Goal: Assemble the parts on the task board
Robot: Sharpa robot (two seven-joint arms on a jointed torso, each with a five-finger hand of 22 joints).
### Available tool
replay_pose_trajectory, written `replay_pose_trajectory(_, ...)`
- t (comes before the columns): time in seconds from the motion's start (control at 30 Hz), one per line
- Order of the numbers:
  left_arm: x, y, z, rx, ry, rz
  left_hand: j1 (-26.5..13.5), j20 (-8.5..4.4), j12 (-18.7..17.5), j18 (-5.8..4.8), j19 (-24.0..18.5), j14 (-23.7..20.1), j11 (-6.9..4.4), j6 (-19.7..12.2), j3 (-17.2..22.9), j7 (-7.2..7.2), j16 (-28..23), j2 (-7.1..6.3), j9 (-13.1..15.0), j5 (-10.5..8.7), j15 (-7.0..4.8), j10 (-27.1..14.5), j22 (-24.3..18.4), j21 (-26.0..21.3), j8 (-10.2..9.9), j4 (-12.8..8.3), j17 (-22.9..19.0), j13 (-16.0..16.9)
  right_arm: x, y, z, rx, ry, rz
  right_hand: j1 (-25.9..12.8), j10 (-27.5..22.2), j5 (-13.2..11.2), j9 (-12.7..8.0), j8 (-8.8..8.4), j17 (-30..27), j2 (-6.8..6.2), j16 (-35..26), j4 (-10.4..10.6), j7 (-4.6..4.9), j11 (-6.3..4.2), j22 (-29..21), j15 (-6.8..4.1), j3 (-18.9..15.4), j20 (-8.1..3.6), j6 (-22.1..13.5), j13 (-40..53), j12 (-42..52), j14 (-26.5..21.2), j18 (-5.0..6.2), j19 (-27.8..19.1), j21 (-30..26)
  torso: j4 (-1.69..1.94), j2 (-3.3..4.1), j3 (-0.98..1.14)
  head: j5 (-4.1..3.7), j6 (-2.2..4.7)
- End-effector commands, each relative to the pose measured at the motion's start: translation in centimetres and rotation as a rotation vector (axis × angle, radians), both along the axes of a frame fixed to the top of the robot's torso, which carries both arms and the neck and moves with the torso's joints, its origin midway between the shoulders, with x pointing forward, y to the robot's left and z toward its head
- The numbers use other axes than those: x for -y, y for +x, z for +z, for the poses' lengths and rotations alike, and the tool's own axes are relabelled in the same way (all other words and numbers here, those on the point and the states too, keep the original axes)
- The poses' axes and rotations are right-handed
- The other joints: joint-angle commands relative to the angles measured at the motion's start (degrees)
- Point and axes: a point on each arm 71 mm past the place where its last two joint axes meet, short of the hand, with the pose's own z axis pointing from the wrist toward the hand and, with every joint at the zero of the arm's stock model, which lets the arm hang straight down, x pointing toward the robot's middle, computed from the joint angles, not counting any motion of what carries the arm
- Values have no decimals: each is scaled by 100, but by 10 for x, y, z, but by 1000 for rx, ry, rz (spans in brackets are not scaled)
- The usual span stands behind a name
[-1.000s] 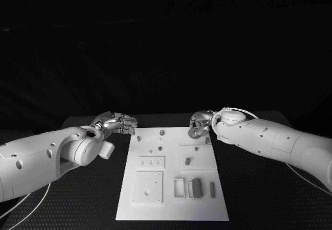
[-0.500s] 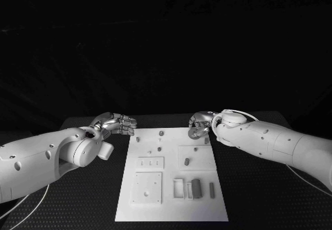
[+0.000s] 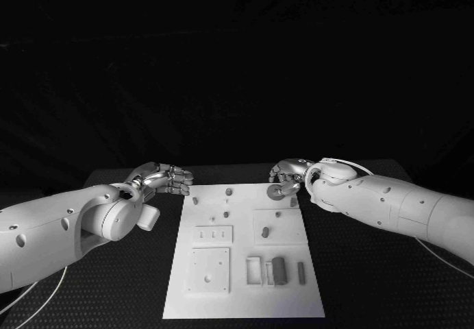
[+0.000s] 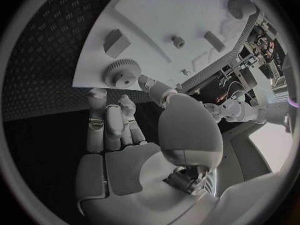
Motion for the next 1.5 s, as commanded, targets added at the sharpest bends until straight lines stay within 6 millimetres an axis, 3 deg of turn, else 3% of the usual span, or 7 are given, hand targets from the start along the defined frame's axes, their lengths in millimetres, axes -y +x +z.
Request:
replay_pose_trajectory(0.03, 2, 0, 1, 5, -4, -18, -67, -5, -21, 101, -34, 30, 43, -36, -12, 2, -38, -5, -9, -10, 27, 7, 6, -30, -12, 9, 10, 8, 0, -2, 0, -7, 2, 14, -12, -9, -4, 7, 2, 11, -60, -25, -35, 107, 17, 99, -3, 1, -29, 123, -13, 30, 35, 350, 23, 31, 5, 1, 1, -18, -7)
replay_pose_trajectory(1.17, 1, 0, 0, 3, -4, -19, -72, -3, -32, 100, -34, 32, 44, -38, -13, 3, -54, -2, -15, -11, 28, 8, 13, -36, -6, 15, 27, 17, 10, -1, -15, -64, -24, -11, -45, -10, -5, 12, 15, -3, -4, -37, -12, 120, 31, 95, 13, 22, -29, 187, -54, 52, 34, 350, 31, 24, 11, 2, -1, -35, -68)
replay_pose_trajectory(1.3, 1, 0, 0, 3, -4, -19, -73, -3, -33, 100, -34, 32, 44, -39, -13, 3, -56, -1, -15, -11, 28, 8, 14, -37, -6, 16, 29, 18, 11, -1, -18, -76, -29, -14, -52, -16, -6, 20, 40, 15, 107, -41, -11, 114, 26, 96, 9, 38, -30, 262, -80, 71, 44, 350, 31, 20, 12, 2, -1, -37, -70)
replay_pose_trajectory(1.5, 1, 0, 0, 2, -3, -18, -75, -3, -35, 100, -34, 33, 45, -39, -13, 4, -59, 1, -16, -10, 29, 8, 15, -38, -5, 18, 31, 20, 12, -2, -23, -84, -59, -8, -16, -22, -6, 59, 162, 20, 476, -57, -224, 30, -53, 109, -60, 31, -31, 613, -148, 123, 36, 350, 4, 28, 10, 2, 0, -45, -87)
